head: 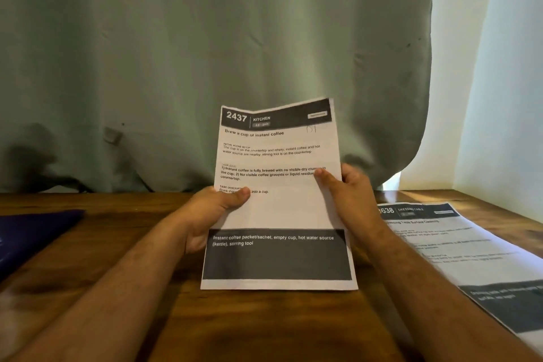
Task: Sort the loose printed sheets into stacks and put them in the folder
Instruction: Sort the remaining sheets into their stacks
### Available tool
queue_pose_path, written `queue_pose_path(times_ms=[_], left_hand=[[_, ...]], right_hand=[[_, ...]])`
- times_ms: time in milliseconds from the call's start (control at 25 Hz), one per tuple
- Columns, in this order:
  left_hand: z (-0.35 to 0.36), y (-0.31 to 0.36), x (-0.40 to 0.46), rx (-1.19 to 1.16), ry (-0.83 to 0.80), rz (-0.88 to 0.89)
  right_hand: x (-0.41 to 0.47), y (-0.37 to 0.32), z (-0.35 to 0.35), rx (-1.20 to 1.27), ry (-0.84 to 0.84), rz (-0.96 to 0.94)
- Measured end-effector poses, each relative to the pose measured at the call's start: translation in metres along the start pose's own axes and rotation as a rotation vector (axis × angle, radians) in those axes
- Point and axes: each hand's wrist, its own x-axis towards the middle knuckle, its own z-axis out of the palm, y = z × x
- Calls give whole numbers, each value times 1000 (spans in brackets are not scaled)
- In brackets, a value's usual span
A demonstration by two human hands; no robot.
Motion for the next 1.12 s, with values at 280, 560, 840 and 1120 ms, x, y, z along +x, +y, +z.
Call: queue_pose_path(times_ms=[280, 560, 840, 1120], left_hand=[[7, -22, -3, 76, -116, -351], [3, -22, -4, 123, -198, -448], [-4, -17, 7, 26, 278, -112], [0, -15, 2, -29, 370, -3]], right_hand=[[0, 33, -17, 27, 137, 525], [6, 34, -27, 118, 229, 562], [-3, 34, -15, 46, 57, 573], [-6, 33, -10, -24, -5, 519]])
